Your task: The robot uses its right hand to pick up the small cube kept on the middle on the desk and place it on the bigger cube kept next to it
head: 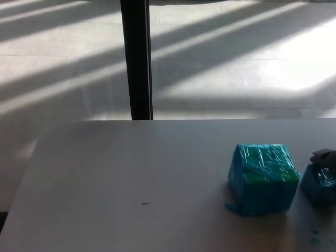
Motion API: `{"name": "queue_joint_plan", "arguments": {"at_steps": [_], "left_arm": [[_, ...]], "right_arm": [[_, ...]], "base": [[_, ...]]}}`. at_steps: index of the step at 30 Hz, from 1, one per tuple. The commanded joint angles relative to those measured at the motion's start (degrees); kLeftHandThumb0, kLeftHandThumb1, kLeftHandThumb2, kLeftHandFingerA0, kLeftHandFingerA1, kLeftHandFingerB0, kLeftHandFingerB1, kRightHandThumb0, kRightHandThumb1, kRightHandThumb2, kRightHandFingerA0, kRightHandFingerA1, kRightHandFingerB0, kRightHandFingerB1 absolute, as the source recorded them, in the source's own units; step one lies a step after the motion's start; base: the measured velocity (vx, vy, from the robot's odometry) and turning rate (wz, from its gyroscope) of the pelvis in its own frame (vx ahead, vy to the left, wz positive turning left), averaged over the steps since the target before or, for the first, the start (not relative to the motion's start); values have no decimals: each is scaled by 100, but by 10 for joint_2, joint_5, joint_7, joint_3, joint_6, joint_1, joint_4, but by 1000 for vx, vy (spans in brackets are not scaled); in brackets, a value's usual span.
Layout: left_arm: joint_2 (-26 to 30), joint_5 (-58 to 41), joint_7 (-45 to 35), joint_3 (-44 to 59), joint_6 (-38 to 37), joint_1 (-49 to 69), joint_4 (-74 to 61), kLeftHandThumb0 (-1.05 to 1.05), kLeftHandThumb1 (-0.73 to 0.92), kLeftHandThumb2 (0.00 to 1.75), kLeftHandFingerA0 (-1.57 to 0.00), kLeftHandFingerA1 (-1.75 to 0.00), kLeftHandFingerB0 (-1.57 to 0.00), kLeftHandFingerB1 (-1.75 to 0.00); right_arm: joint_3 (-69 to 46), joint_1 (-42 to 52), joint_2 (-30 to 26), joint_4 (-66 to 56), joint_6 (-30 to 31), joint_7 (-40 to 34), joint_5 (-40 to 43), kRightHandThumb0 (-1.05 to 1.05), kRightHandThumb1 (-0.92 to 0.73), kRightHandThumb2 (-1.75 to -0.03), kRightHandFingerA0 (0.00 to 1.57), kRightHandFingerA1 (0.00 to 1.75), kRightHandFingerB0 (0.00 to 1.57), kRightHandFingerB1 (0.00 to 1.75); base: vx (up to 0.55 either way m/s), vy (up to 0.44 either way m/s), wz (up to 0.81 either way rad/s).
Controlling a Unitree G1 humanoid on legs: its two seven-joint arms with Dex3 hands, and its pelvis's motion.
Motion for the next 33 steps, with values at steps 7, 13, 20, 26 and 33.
{"name": "queue_joint_plan", "arguments": {"at_steps": [7,13,20,26,33], "left_arm": [[15,0,-2,-2,0,5,-11,-71,71,62,-48,-58,-53,-44],[18,2,-9,-5,-5,3,-9,-71,72,62,-44,-57,-47,-42],[17,-3,-10,-1,3,-7,4,-71,71,62,-41,-59,-47,-43],[15,4,3,-6,-9,-3,-2,-72,71,63,-47,-59,-53,-44],[14,0,-2,-2,-12,-1,-5,-74,72,62,-45,-60,-47,-43]], "right_arm": [[-21,43,24,23,-58,-38,-7,-35,-71,-65,73,159,74,87],[-42,57,44,19,-25,-27,-8,-36,-74,-67,73,154,67,62],[-34,74,55,30,-19,-94,-40,-39,-74,-68,81,154,72,59],[-54,84,59,60,-44,-188,-36,-31,-77,-71,85,164,80,76],[-79,61,27,74,-82,-202,-24,-32,-76,-69,85,154,75,57]], "base": [[0,0,0],[0,0,0],[0,0,0],[0,0,0],[0,0,0]]}}
